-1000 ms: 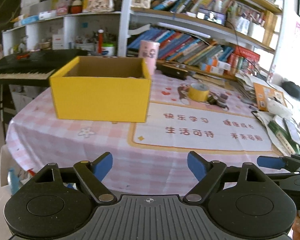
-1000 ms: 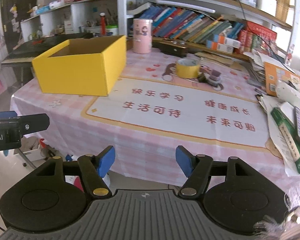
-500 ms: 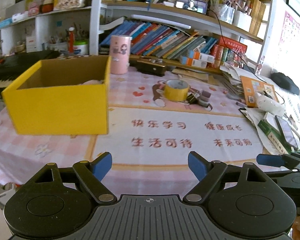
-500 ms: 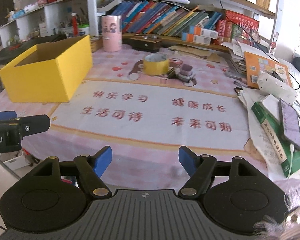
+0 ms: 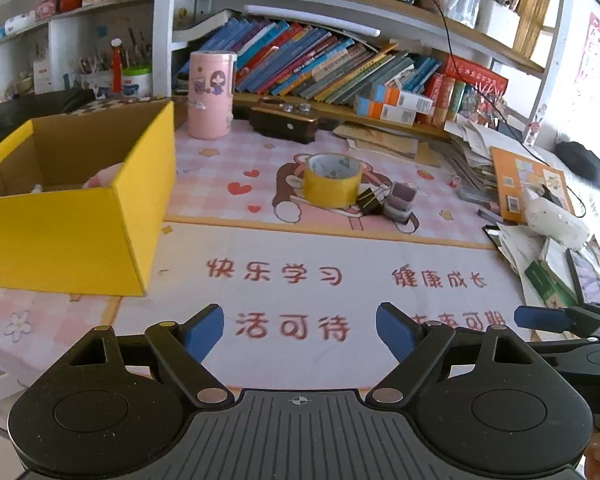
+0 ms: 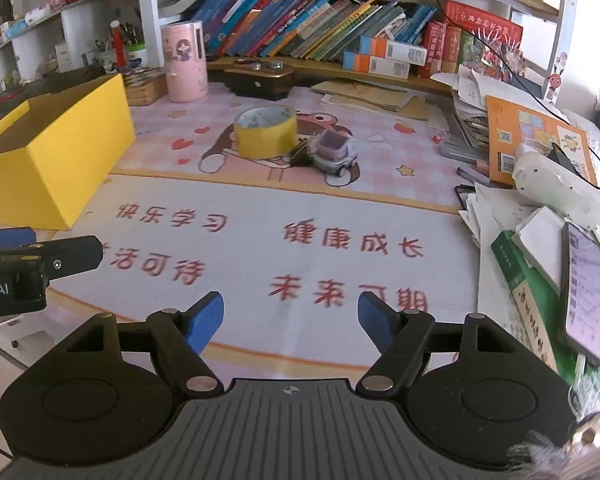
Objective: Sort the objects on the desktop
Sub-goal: 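Grasp the purple toy car with the right tool while the left tool grasps the yellow tape roll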
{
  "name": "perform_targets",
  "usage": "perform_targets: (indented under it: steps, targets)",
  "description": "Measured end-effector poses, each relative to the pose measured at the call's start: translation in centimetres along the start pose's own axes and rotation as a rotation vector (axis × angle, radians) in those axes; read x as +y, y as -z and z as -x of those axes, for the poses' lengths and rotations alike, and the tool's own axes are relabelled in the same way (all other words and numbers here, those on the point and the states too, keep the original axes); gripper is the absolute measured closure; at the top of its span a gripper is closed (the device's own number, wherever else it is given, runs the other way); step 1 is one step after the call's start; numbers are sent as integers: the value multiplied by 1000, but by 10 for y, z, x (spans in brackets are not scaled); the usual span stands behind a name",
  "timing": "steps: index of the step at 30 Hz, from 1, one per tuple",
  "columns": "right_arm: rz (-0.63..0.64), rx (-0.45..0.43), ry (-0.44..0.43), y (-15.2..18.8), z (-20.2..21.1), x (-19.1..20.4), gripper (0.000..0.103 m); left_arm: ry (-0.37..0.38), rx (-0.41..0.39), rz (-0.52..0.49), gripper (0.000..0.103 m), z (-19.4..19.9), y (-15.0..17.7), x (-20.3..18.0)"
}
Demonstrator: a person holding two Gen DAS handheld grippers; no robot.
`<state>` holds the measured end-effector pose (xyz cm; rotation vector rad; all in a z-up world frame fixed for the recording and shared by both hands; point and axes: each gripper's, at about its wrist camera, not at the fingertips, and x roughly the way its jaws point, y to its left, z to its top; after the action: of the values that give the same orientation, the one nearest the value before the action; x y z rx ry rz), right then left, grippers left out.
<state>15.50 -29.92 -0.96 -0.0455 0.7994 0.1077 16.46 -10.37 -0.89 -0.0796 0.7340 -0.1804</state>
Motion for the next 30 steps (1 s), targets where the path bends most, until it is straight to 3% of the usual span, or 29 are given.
perform_targets:
  steps: [11,18,24,30]
  targets:
    - [-4,-1,-32,-27,-35,-52,30,-52,-2,10,12,-37,-26,-36]
    - [35,-67,-57,-55,-60,-65,28,-77,0,96,10,-69,-44,-41]
    - [74,-104,-69,-82,-103,-72,28,-111,-44,86,9,-94,-67,-43]
    - [204,-107,-57,-106,-158,-70,28,-143,-62,66,9,-112,-87,-45]
